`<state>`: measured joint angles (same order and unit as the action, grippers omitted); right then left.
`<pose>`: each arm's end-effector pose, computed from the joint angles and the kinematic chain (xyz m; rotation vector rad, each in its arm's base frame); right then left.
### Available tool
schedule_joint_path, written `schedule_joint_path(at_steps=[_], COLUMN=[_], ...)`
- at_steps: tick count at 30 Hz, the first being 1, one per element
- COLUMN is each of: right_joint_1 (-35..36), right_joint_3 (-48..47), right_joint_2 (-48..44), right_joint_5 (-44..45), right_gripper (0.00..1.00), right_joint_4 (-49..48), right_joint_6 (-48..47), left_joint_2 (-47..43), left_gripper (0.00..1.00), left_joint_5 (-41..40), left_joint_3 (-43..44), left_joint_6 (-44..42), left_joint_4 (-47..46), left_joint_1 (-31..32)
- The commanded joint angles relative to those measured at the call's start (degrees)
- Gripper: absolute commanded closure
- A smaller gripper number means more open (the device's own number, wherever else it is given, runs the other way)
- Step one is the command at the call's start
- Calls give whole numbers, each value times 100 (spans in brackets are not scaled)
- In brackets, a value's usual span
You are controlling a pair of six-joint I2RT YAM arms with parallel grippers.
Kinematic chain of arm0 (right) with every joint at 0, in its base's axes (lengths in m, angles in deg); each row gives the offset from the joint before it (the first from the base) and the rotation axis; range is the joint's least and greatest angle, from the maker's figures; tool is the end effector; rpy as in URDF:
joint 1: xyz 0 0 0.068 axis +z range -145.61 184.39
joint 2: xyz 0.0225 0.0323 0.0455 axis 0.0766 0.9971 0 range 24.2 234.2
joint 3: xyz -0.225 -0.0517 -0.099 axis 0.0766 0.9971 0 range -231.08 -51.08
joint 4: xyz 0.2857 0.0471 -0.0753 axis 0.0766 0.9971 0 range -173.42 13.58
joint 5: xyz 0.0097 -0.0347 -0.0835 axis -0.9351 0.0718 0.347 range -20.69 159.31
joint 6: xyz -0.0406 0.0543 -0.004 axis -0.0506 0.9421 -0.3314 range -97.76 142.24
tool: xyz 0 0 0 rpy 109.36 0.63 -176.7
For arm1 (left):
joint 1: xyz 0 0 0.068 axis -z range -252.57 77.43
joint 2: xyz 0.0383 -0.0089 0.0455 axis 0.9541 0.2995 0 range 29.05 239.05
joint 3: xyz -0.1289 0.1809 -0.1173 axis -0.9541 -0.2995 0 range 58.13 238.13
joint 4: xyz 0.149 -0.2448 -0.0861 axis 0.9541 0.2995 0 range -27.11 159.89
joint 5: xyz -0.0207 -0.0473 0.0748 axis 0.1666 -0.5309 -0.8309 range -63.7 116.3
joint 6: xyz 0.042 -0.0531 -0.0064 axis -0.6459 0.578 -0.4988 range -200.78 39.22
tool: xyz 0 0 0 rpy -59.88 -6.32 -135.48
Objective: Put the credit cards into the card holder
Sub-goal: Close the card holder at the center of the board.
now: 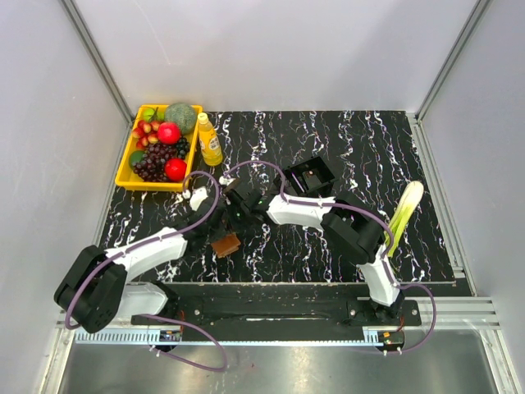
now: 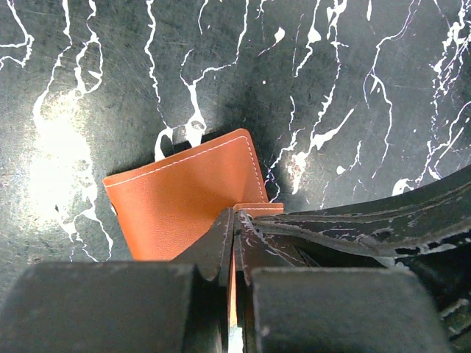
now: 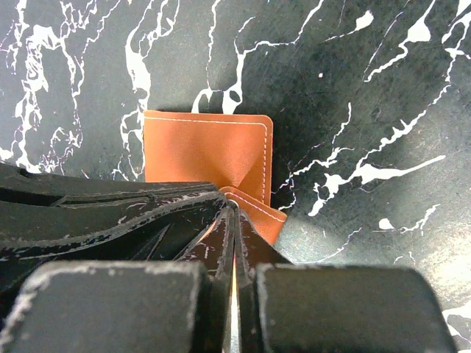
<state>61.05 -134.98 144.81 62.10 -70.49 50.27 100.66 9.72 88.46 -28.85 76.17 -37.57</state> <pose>0.2636 0.4134 0.1016 -0.7008 2.5026 0.7639 0.2307 -0.1425 0.0969 -0.4802 2.4419 -0.2833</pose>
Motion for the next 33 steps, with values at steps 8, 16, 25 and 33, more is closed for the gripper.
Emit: schedule_joint_path(at_steps=[8,16,25,33], right_joint_1=[257,222,477,1004], right_joint_3=[119,759,2282,2405], right_joint_2=[-91,-1117,-1965,-1506], right_joint_5=[61,867,-192,140], right_gripper=[100,96,100,100], right_joint_4=[8,-133,-2022,-2682], right_joint_6=[-87,-175,124,97], left_joint_2=[-885,-957,-781,-859], left_gripper=[100,100,100,100], left_joint_5=[357,296,304,523], left_joint_3=[-598,-502,-334,-316], left_joint_6=[2,-59,11,2], left_joint_4=[887,949,852,756], left_joint_1=[-11,-11,-38,-195])
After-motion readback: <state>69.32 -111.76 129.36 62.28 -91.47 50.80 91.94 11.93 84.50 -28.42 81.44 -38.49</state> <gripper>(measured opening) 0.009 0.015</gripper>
